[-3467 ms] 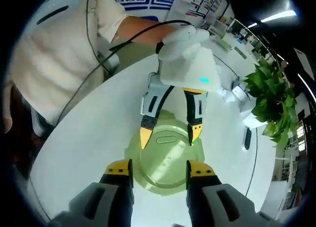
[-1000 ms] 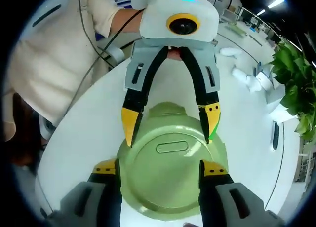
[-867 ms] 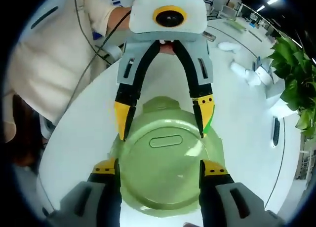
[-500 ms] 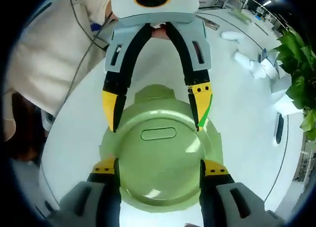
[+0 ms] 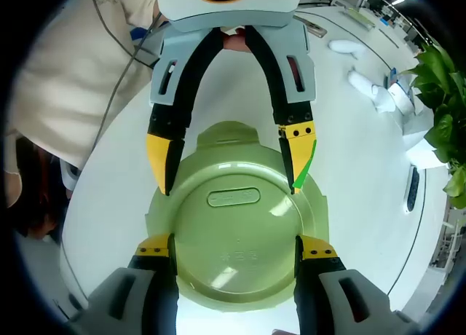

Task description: Pick up the tomato from the tabletop place it into the food storage container close the lid and lock the latches

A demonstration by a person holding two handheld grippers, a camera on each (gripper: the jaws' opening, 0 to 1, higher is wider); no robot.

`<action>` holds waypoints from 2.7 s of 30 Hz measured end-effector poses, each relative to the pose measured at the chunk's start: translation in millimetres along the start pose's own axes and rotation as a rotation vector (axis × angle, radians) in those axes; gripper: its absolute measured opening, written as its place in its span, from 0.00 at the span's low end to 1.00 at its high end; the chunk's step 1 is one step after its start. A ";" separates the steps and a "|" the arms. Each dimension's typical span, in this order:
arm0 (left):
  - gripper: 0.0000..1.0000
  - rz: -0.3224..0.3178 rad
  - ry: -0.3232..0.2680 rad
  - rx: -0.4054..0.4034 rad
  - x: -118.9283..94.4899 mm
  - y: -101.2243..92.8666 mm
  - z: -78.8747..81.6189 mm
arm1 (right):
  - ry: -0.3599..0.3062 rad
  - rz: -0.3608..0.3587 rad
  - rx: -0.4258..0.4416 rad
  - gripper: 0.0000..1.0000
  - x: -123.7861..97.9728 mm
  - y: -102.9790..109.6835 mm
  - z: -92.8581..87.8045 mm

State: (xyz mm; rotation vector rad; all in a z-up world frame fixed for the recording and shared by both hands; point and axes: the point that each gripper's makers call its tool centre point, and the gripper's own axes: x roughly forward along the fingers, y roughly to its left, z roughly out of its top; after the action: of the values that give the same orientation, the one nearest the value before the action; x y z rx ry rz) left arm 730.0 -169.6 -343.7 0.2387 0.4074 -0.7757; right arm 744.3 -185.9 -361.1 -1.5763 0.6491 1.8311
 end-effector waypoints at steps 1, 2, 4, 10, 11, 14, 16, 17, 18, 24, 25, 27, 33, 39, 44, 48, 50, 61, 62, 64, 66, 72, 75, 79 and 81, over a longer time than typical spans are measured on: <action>0.57 0.000 -0.001 0.000 -0.1 0.1 0.0 | 0.008 0.001 -0.002 0.59 0.3 0.0 0.2; 0.57 0.000 -0.002 0.000 0.0 0.0 0.1 | 0.017 0.001 -0.004 0.59 0.5 0.1 0.4; 0.57 0.000 -0.008 -0.003 -0.2 -0.2 0.3 | 0.028 0.001 -0.005 0.59 0.5 0.3 -0.1; 0.58 -0.012 -0.021 0.000 -2.7 -2.9 0.2 | 0.034 0.001 -0.005 0.59 0.3 0.7 -0.9; 0.58 -0.022 -0.030 0.016 -4.6 -5.5 0.9 | 0.032 0.001 -0.004 0.59 0.2 0.7 -1.2; 0.58 -0.026 -0.032 0.069 -10.2 -7.9 0.7 | 0.028 0.000 -0.004 0.59 0.2 0.9 -1.2; 0.58 -0.029 -0.043 0.123 -12.5 -10.1 1.7 | 0.028 0.001 -0.004 0.59 0.2 0.9 -1.3; 0.58 -0.036 -0.044 0.123 -15.3 -11.6 1.6 | 0.030 0.001 -0.004 0.59 0.2 1.0 -1.3; 0.58 -0.041 -0.054 0.121 -17.2 -12.3 3.7 | 0.032 0.001 -0.004 0.59 0.3 1.0 -1.3; 0.57 -0.012 -0.130 0.223 -29.9 -9.4 23.2 | 0.045 0.001 -0.004 0.59 0.5 1.0 -1.5; 0.56 -0.008 -0.155 0.276 -33.7 -10.4 28.7 | 0.047 0.001 -0.003 0.59 0.5 1.1 -1.5; 0.56 0.005 -0.163 0.328 -39.0 -11.0 31.0 | 0.047 0.001 -0.003 0.59 0.5 1.1 -1.6; 0.56 0.045 -0.080 0.447 -47.2 -5.7 20.0 | 0.039 0.001 -0.002 0.59 0.5 -0.3 -2.4; 0.56 0.057 -0.027 0.536 -55.7 -3.1 12.4 | 0.042 0.001 -0.002 0.59 0.7 0.4 -2.2; 0.59 0.093 0.045 0.704 -62.6 5.3 5.5 | 0.040 0.001 -0.001 0.59 0.9 0.9 -1.9; 0.60 0.102 0.098 0.812 -67.6 7.2 -2.2 | 0.037 0.002 -0.001 0.59 1.1 0.3 -2.0; 0.62 0.105 0.113 0.844 -69.9 7.8 -5.1 | 0.036 0.002 -0.002 0.59 1.2 0.6 -1.8; 0.59 0.179 0.150 1.175 -77.4 18.4 -6.5 | 0.022 0.003 0.000 0.59 1.1 0.0 -2.1; 0.59 0.178 0.149 1.176 -77.2 18.5 -7.2 | 0.023 0.003 -0.001 0.59 1.2 0.0 -2.2; 0.60 0.179 0.136 1.215 -77.4 16.4 -6.2 | 0.025 0.004 -0.002 0.59 1.2 0.2 -2.0; 0.59 0.190 0.121 1.251 -77.7 16.0 -3.7 | 0.028 0.005 -0.003 0.59 1.2 -0.6 -2.5; 0.59 0.210 0.085 1.376 -73.6 11.9 2.2 | 0.041 0.006 -0.007 0.59 1.2 -1.5 -3.2; 0.59 0.204 0.078 1.389 -67.2 17.1 -1.4 | 0.046 0.006 -0.007 0.59 1.3 -2.5 -3.4; 0.59 0.191 0.094 1.415 -56.6 31.2 -14.0 | 0.054 0.005 -0.008 0.59 1.4 -3.7 -3.6; 0.59 0.181 0.101 1.419 -53.7 34.7 -20.1 | 0.057 0.005 -0.009 0.59 0.7 -3.9 -4.2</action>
State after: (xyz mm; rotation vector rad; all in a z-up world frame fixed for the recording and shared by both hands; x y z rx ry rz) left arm 715.1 -104.7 -336.1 1.6183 -0.1452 -0.7589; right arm 749.9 -186.1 -362.4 -1.6390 0.6722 1.8006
